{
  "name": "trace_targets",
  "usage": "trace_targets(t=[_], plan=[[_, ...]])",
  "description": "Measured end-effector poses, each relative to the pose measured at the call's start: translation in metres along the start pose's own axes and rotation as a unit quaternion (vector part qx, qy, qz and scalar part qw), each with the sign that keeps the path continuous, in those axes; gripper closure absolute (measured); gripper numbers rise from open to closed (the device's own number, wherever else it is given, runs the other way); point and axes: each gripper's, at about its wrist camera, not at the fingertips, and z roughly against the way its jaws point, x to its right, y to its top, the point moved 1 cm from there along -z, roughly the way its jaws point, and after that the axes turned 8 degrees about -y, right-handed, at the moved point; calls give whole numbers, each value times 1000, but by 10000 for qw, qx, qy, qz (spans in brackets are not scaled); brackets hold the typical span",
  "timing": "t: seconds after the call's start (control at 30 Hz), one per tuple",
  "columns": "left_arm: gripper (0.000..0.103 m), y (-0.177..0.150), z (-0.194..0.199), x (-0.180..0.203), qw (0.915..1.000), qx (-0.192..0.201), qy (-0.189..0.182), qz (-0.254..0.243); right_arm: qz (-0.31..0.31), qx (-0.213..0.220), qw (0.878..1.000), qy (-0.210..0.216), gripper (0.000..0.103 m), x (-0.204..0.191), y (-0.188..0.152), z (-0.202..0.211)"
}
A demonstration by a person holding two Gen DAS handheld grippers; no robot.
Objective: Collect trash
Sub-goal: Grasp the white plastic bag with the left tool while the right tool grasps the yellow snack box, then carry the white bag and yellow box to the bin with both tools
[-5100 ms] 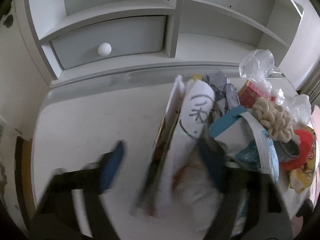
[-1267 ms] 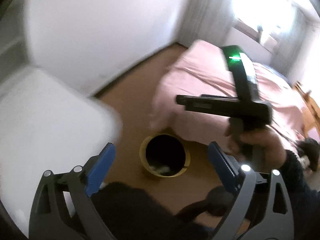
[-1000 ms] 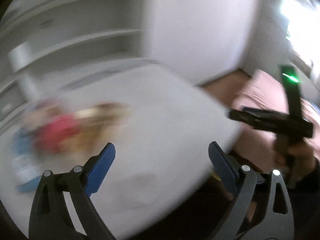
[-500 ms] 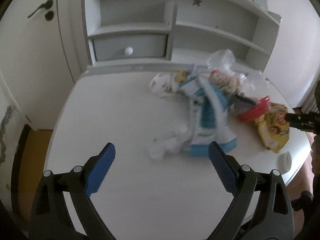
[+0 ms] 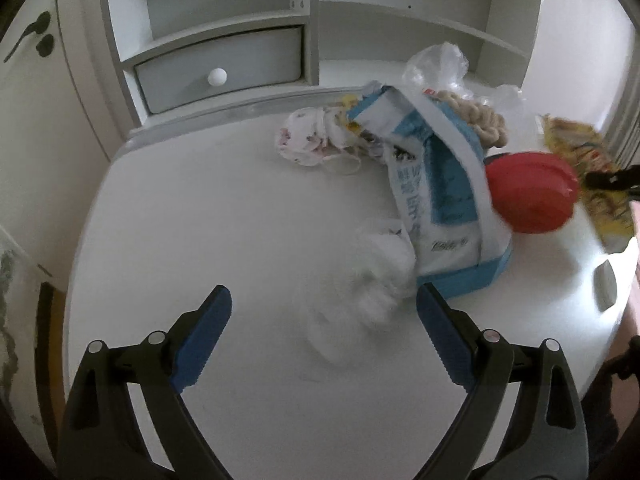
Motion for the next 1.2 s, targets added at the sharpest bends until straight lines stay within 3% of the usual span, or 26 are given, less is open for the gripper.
trace_targets(t=[0.1,0.2,0.23,0.5,0.6,0.73,0.83,1.03,1.2], plan=[[20,1,-4,-1,9999,-12,-129,-23,43,85,9999,-104,94,9,0,11],[48,2,-5,2,9999,-42,-135,-61,30,122,9998,-151,94,17,-2,18],[73,3,-4,3,9998,-33,-164,-83,39,139,9997,-183,94,20,-2,20],[72,15,29,12,9993,272,145,198,-12,399,9980,-488,94,46,-1,43],[72,26,42,35,9991,413,120,55,-158,570,9959,-689,94,70,-2,58],[72,46,50,88,9976,617,-233,-229,-459,815,9906,-999,94,110,-8,80],[72,64,42,143,9936,689,-701,-561,-850,964,9845,-1194,94,152,-20,98],[72,78,14,279,9739,474,-1768,-1343,-1766,1206,9601,-1803,94,255,-73,143],[72,64,-11,406,9426,80,-2649,-2030,-2533,1183,9282,-2455,94,339,-136,167]])
